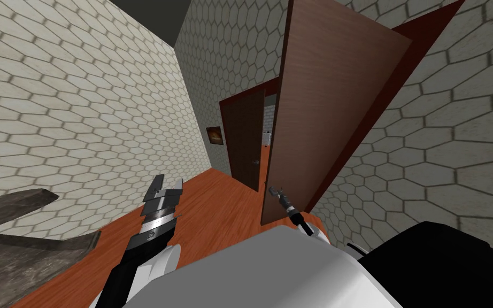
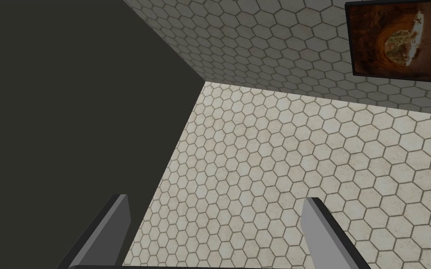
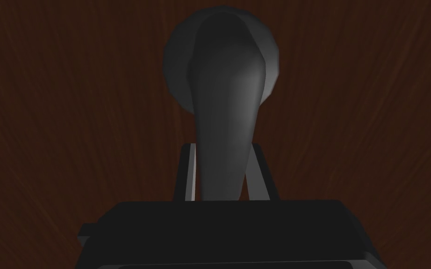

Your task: Pull the door open

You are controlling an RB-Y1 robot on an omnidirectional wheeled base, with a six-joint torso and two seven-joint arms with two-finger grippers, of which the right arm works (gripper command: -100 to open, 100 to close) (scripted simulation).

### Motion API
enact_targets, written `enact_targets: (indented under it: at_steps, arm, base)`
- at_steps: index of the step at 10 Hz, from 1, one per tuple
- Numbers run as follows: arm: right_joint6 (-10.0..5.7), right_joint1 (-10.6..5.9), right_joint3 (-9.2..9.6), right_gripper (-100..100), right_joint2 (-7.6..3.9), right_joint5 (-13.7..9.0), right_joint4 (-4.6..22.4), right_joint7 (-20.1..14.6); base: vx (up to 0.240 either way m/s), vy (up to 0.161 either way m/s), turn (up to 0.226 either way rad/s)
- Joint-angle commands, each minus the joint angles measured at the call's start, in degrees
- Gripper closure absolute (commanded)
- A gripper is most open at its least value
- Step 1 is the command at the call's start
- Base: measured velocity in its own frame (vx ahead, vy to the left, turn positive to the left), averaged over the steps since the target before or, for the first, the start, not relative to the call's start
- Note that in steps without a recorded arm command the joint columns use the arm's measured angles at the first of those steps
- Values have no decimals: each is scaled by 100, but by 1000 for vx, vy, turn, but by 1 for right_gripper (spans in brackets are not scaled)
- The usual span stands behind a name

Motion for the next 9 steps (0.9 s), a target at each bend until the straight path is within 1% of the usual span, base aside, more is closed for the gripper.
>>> enact_targets:
  at_steps: [1,2,3,4,6,7,9]
  arm:
    - [-129,-117,106,100,81,77,163,-39]
    - [-157,-207,149,100,93,125,245,-72]
    - [-165,-235,162,100,97,140,271,-82]
    - [-165,-235,162,100,97,140,271,-82]
    - [-173,-262,175,100,101,154,295,-91]
    - [-195,-331,209,100,110,191,359,-117]
    - [-206,-365,225,100,115,209,391,-129]
  base:
    - [-123,-40,70]
    - [-184,-71,178]
    - [-195,-103,122]
    - [-108,-75,37]
    - [-43,-15,10]
    - [-163,-82,112]
    - [-150,-90,71]
